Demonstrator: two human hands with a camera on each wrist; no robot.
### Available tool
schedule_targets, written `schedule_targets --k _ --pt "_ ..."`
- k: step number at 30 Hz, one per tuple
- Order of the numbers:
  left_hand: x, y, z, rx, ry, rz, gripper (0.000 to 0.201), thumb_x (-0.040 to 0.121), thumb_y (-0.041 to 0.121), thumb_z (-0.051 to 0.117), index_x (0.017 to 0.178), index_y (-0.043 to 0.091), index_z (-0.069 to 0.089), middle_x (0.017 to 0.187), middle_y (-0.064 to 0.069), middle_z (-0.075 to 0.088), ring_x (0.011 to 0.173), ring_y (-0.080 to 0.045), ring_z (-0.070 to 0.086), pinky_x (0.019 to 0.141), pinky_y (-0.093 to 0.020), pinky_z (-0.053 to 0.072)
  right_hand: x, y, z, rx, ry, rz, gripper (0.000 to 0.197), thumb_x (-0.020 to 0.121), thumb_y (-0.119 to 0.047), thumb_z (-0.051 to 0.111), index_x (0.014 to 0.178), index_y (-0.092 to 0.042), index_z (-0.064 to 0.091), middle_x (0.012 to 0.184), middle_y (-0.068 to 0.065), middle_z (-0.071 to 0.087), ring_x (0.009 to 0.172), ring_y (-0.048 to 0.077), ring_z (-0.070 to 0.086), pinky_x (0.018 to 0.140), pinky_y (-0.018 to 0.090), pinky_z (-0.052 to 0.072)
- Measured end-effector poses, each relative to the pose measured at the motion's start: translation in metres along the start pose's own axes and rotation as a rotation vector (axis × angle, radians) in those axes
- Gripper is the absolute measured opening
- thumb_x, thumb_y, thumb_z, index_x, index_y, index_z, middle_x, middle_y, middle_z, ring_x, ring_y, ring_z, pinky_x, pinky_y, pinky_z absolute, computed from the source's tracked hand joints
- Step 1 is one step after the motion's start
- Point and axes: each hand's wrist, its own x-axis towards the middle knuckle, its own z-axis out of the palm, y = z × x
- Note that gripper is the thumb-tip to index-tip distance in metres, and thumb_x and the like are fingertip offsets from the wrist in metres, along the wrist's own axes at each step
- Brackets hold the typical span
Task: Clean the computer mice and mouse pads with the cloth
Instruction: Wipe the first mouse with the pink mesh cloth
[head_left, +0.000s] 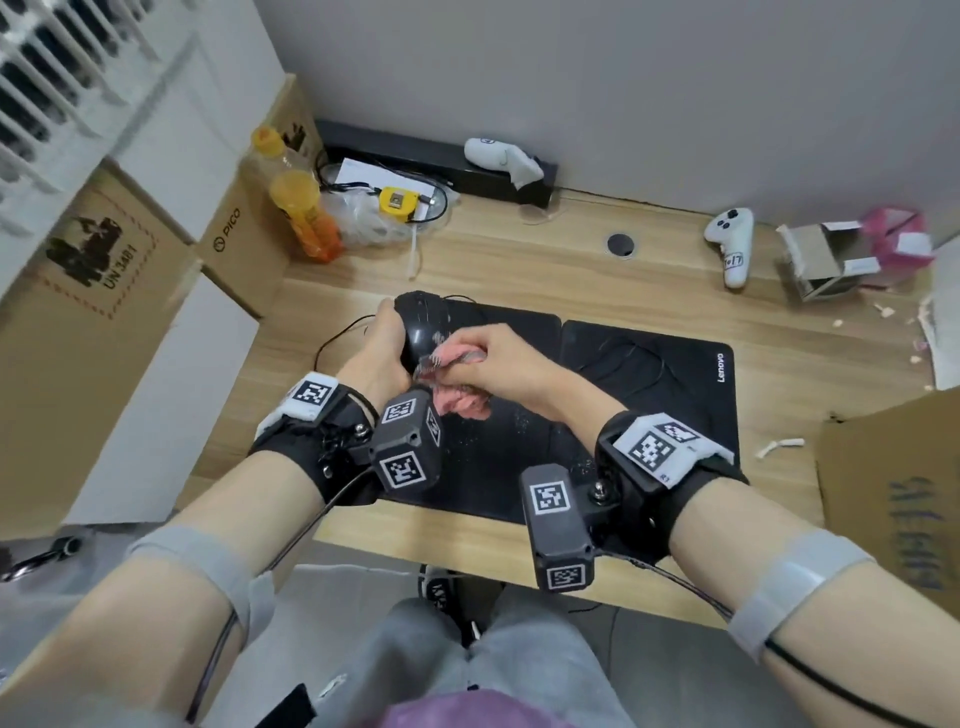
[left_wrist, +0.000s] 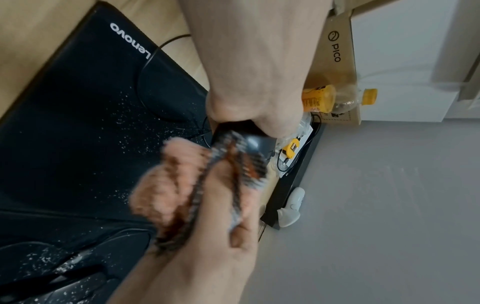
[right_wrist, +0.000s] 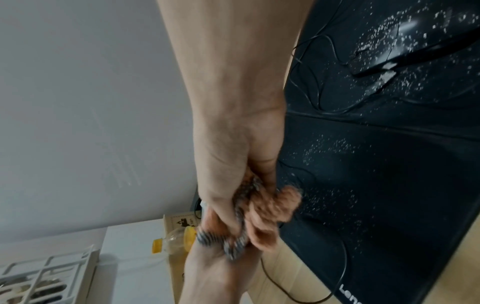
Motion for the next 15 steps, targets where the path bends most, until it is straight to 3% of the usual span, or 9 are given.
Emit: schedule_targets --k 3,6,8,10,13,15 --pt "0.001 -0.004 0.018 -0.026 -0.022 0.042 0.039 0.098 0.039 0.043 0.102 0.009 0.067 0.076 -0.007 0.069 0.051 -0.02 0.065 0.049 -0.022 0.053 -0.002 0.005 -0.02 0.003 0.0 0.02 0.009 0.086 -0.006 0.069 0.095 -0.008 0.068 0.081 0.024 0.069 0.072 0.029 0.056 0.066 0.038 0.042" --pt "0.005 -0.011 0.031 -0.006 -0.046 0.036 0.038 0.094 0.046 0.045 0.104 0.015 0.064 0.084 -0.005 0.067 0.062 -0.021 0.065 0.057 -0.024 0.054 0.007 0.008 -0.047 0.028 0.145 0.005 0.019 0.087 -0.012 0.07 0.106 -0.009 0.07 0.088 0.015 0.073 0.071 0.017 0.064 0.064 0.025 0.049" --pt "0.004 -0.015 0.038 0.024 -0.07 0.037 0.032 0.092 0.045 0.048 0.101 0.017 0.062 0.084 -0.003 0.063 0.063 -0.019 0.061 0.055 -0.022 0.052 0.012 0.004 -0.061 0.125 0.258 0.016 0.021 0.092 -0.012 0.065 0.113 -0.009 0.065 0.081 0.01 0.071 0.062 0.018 0.061 0.053 0.023 0.049" --pt "0.001 -0.02 0.044 0.061 -0.045 0.026 0.036 0.092 0.05 0.05 0.098 0.017 0.064 0.083 -0.002 0.065 0.063 -0.017 0.062 0.053 -0.02 0.052 0.017 -0.002 -0.071 0.257 0.315 0.009 0.017 0.095 -0.011 0.059 0.112 -0.009 0.06 0.067 0.013 0.065 0.048 0.02 0.049 0.045 0.025 0.042" --pt "0.002 -0.026 0.05 0.068 0.003 0.0 0.043 0.092 0.055 0.053 0.101 0.015 0.068 0.083 -0.005 0.07 0.066 -0.019 0.066 0.057 -0.024 0.053 0.027 -0.004 -0.077 0.26 0.305 -0.003 0.006 0.097 -0.01 0.057 0.101 -0.013 0.061 0.06 0.011 0.052 0.044 0.018 0.039 0.044 0.027 0.037" --pt "0.005 -0.027 0.05 0.043 0.041 -0.002 0.046 0.096 0.053 0.045 0.105 0.013 0.066 0.081 -0.006 0.07 0.064 -0.021 0.066 0.055 -0.024 0.053 0.03 -0.003 -0.073 0.218 0.259 0.01 0.004 0.095 -0.011 0.06 0.096 -0.014 0.062 0.057 0.007 0.054 0.043 0.018 0.04 0.046 0.028 0.037"
